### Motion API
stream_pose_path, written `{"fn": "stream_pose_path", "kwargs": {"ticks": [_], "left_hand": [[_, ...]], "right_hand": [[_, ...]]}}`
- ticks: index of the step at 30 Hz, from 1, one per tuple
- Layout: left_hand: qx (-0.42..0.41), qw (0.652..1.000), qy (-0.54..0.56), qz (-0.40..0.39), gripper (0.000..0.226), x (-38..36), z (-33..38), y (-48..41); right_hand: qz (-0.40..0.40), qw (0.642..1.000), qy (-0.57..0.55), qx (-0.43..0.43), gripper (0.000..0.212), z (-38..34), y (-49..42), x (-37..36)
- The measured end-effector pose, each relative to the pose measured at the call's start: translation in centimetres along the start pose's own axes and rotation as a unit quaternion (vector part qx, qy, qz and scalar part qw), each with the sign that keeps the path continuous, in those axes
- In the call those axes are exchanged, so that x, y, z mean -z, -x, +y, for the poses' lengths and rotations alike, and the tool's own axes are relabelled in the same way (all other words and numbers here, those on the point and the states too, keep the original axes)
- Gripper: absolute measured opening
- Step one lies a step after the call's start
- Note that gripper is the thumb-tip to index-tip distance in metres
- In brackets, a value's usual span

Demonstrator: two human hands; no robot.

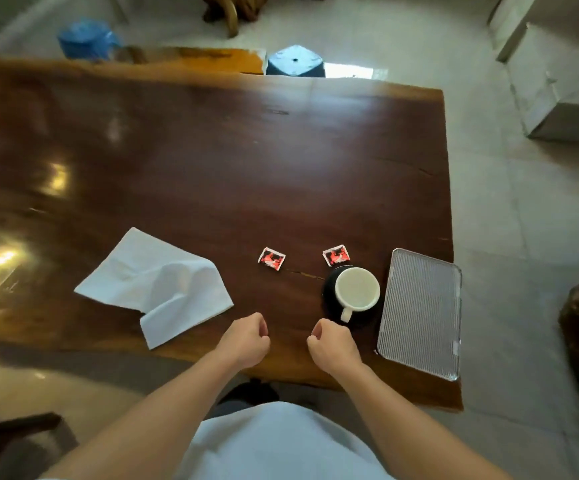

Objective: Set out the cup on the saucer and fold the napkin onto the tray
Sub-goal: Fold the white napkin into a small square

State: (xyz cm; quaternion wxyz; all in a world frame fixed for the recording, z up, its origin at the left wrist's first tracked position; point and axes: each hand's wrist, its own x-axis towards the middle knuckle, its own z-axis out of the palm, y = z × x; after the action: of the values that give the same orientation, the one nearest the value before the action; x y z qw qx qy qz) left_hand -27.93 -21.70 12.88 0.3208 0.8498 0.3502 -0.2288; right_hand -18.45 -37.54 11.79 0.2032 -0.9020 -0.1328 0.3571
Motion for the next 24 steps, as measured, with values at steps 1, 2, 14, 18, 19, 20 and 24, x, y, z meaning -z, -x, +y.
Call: {"fn": "stream_pose_path", "kwargs": {"ticks": [1, 2, 14, 18, 19, 20, 24], "left_hand": [[0.009, 1.0, 0.004, 0.005, 0.003, -0.2, -0.5, 0.7], [0.016, 1.0, 0.011, 0.01, 0.004, -0.4, -1.1, 1.3], [0.125, 0.979, 0.135, 0.089, 0.013, 1.0, -10.2, 3.6], [0.158, 0.973, 0.139, 0.093, 0.014, 2.6, -14.4, 2.3], [0.168, 0.972, 0.135, 0.095, 0.015, 3.1, -15.5, 1.8], [0.175, 0.971, 0.132, 0.096, 0.019, 3.6, -16.6, 1.2], [0.191, 0.968, 0.138, 0.087, 0.041, 4.8, -20.2, -1.4]], "right_hand": [[-0.011, 1.0, 0.008, 0.007, 0.009, -0.3, 0.2, -0.4], [-0.022, 1.0, 0.011, 0.013, 0.011, -0.8, 0.4, -0.7], [-0.11, 0.987, 0.04, 0.107, 0.004, -8.7, -0.9, -6.0], [-0.142, 0.98, 0.046, 0.128, 0.005, -11.8, -2.3, -8.1], [-0.155, 0.979, 0.046, 0.125, 0.008, -12.6, -2.7, -8.5], [-0.168, 0.977, 0.048, 0.12, 0.015, -13.4, -3.1, -8.8], [-0.185, 0.974, 0.079, 0.101, 0.051, -15.9, -4.8, -9.9]]}}
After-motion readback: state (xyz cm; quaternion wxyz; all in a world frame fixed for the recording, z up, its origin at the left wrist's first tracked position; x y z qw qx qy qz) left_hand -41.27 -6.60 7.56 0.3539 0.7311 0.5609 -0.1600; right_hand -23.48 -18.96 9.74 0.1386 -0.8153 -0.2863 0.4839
